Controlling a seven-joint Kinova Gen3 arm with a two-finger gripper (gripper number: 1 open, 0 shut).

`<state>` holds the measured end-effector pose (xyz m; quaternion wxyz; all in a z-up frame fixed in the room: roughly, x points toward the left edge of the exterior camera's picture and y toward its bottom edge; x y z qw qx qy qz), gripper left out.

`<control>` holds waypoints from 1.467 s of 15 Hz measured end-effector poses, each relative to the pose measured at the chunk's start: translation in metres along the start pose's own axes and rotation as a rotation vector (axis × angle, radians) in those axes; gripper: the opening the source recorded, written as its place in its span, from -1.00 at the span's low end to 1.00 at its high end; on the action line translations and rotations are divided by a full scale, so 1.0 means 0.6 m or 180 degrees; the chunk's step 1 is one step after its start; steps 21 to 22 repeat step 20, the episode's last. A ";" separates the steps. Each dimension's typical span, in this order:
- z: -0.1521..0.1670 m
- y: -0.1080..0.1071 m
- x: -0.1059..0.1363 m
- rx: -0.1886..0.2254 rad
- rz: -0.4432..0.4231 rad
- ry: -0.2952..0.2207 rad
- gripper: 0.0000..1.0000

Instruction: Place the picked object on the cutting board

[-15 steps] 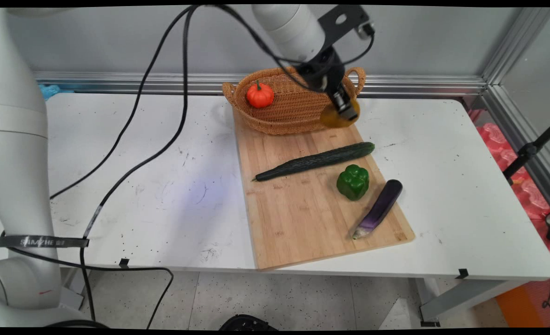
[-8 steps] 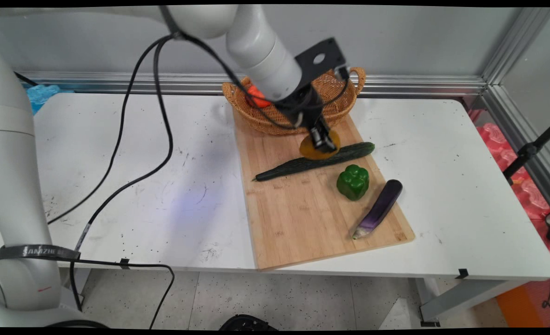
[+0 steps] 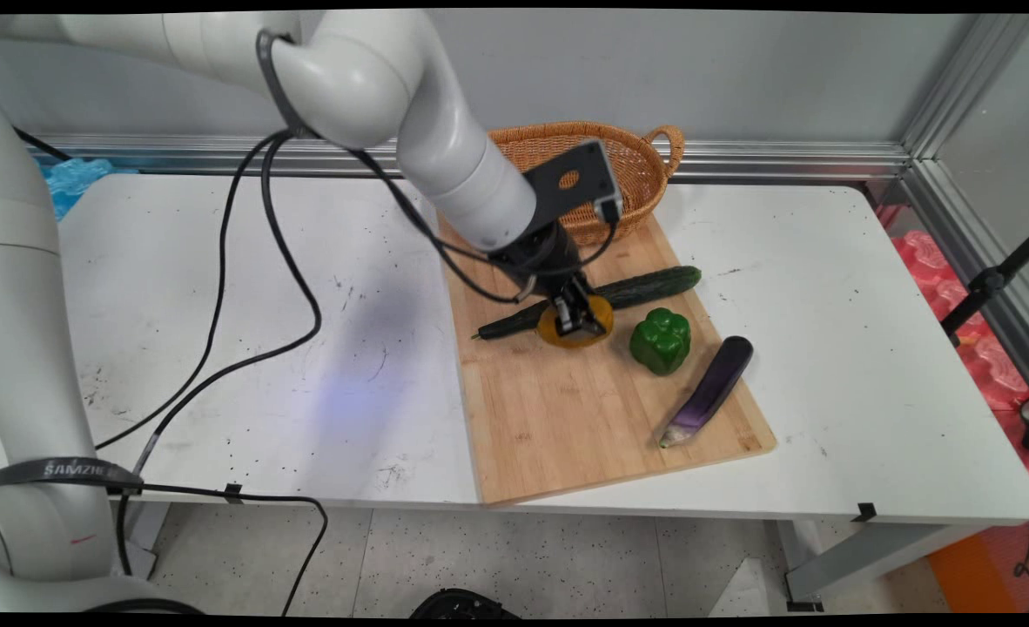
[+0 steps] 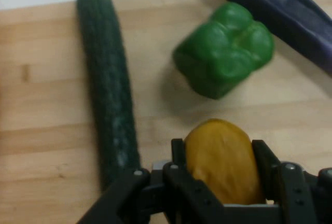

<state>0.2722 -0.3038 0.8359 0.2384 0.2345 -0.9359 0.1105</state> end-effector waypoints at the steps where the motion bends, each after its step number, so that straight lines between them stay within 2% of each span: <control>1: 0.004 0.003 -0.004 -0.0010 0.0011 -0.0001 -1.00; 8: 0.047 0.025 -0.033 -0.0070 0.0091 0.0000 -1.00; 16: 0.082 0.037 -0.048 -0.0122 0.0125 -0.0017 -1.00; 17: 0.085 0.039 -0.045 -0.0132 0.0133 -0.0015 1.00; 22: 0.086 0.045 -0.045 -0.0153 0.0110 -0.0015 1.00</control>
